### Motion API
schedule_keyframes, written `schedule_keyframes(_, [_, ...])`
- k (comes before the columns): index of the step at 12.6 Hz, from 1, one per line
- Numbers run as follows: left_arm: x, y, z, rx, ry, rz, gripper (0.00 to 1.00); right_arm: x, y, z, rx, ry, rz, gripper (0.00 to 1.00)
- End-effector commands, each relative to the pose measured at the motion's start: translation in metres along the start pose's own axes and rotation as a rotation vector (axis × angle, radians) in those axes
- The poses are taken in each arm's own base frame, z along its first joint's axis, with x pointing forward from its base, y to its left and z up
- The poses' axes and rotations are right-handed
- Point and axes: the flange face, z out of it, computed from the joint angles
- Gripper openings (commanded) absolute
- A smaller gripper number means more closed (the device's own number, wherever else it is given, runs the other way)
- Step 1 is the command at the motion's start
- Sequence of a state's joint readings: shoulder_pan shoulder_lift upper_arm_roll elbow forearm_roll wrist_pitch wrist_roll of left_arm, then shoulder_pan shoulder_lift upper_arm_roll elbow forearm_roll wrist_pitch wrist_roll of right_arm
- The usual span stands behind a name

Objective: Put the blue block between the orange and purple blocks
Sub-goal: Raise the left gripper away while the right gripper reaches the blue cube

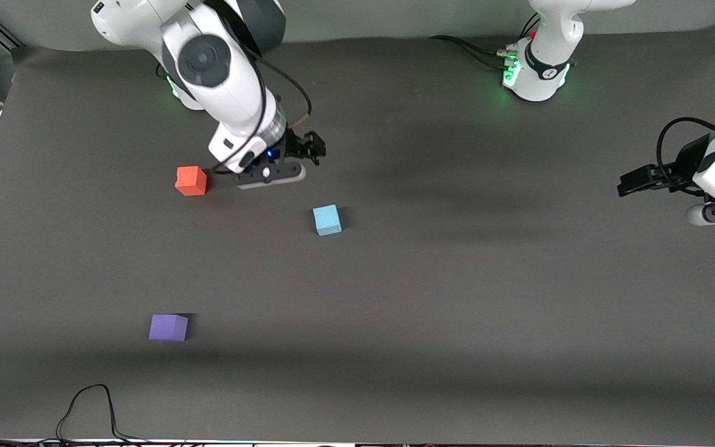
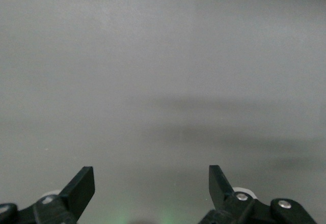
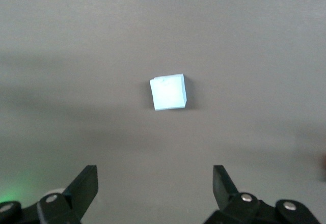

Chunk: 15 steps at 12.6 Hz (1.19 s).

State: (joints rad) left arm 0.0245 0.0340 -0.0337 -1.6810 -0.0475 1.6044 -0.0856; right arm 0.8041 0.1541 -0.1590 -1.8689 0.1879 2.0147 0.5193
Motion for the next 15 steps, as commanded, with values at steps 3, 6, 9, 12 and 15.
schedule_keyframes(3, [-0.007,0.008,-0.016,0.028,0.043,0.034,1.0,-0.001,-0.022,0.115,-0.035,0.024,-0.015,1.0])
schedule_keyframes(6, [-0.007,0.011,-0.023,0.053,0.03,0.055,1.0,0.003,-0.016,0.177,-0.057,0.062,-0.018,1.0])
schedule_keyframes(9, [-0.005,0.008,-0.023,0.07,0.016,0.084,1.0,0.011,-0.007,0.211,-0.073,0.077,-0.087,1.0])
schedule_keyframes(12, [-0.006,0.009,-0.023,0.074,0.013,0.088,1.0,0.014,-0.008,0.231,-0.068,0.1,-0.076,1.0])
schedule_keyframes(15, [-0.008,0.008,-0.025,0.083,0.007,0.108,1.0,0.016,-0.005,0.244,-0.071,0.11,-0.067,0.99])
